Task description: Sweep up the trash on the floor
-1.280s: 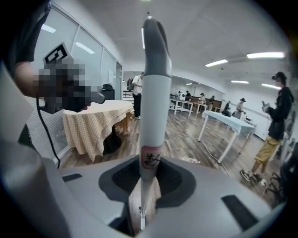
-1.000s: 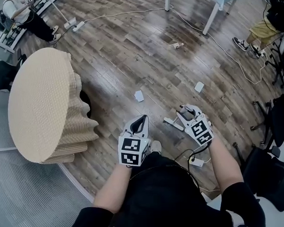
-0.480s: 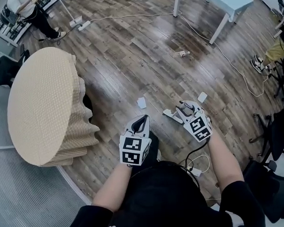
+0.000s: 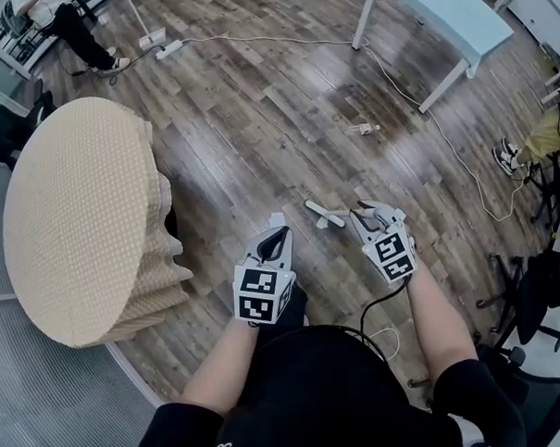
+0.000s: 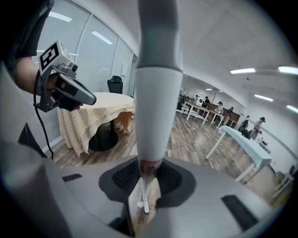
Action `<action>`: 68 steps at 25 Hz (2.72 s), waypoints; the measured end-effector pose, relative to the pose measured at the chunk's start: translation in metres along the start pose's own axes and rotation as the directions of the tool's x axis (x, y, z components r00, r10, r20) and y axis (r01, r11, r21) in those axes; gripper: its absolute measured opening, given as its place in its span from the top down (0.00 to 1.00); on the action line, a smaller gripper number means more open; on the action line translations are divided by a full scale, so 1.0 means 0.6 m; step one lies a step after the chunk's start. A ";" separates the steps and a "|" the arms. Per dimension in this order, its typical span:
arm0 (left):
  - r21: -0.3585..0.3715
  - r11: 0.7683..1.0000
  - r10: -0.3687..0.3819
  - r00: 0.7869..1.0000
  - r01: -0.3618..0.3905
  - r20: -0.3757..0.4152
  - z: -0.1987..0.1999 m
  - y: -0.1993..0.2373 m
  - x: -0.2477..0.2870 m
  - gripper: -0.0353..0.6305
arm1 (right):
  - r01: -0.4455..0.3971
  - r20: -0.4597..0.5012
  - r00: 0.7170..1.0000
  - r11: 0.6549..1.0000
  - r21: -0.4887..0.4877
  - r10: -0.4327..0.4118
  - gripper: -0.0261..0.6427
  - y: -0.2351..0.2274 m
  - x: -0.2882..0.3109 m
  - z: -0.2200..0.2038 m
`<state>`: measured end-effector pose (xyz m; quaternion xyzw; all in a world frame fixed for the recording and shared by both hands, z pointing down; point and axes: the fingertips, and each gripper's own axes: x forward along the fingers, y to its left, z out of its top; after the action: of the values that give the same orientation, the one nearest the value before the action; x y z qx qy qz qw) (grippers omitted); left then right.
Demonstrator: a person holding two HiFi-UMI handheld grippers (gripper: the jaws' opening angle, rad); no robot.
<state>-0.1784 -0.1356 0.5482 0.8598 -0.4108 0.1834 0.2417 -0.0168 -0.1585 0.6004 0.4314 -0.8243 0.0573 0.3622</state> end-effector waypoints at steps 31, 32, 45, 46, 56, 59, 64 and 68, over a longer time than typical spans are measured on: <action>-0.097 0.984 0.145 0.988 -0.150 -0.061 0.009 0.190 -0.007 0.95 | 0.227 -0.112 0.973 0.777 0.587 -0.200 0.81 -0.011 0.188 0.044; -0.088 0.986 0.138 0.989 -0.143 -0.062 0.011 0.181 0.001 0.95 | 0.238 -0.122 0.971 0.772 0.589 -0.206 0.81 -0.022 0.178 0.025; 0.020 0.998 0.058 0.996 -0.057 -0.071 0.073 -0.017 0.143 0.95 | 0.360 -0.206 0.929 0.625 0.693 -0.307 0.81 -0.204 0.024 -0.171; 0.026 0.998 0.052 0.996 -0.051 -0.070 0.078 -0.036 0.153 0.95 | 0.355 -0.203 0.930 0.613 0.705 -0.305 0.81 -0.216 0.015 -0.180; 0.101 0.995 0.011 0.997 -0.002 -0.082 0.120 -0.174 0.228 0.95 | 0.213 -0.040 0.965 0.690 0.692 -0.258 0.82 -0.293 -0.054 -0.160; 0.112 0.994 -0.005 0.997 0.014 -0.079 0.128 -0.212 0.252 0.95 | 0.199 0.008 0.964 0.736 0.648 -0.268 0.82 -0.332 -0.112 -0.148; 0.126 0.990 -0.050 0.995 0.060 -0.087 0.132 -0.278 0.308 0.95 | 0.280 -0.003 0.934 0.724 0.630 -0.358 0.82 -0.435 -0.223 -0.200; 0.138 0.986 -0.081 0.992 0.094 -0.099 0.133 -0.336 0.351 0.95 | 0.385 -0.072 0.889 0.651 0.655 -0.453 0.82 -0.511 -0.304 -0.286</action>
<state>0.1162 -0.2008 0.5380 0.8826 -0.3466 0.2413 0.2064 0.3745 -0.1568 0.5413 0.7105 -0.6460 0.2345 0.1513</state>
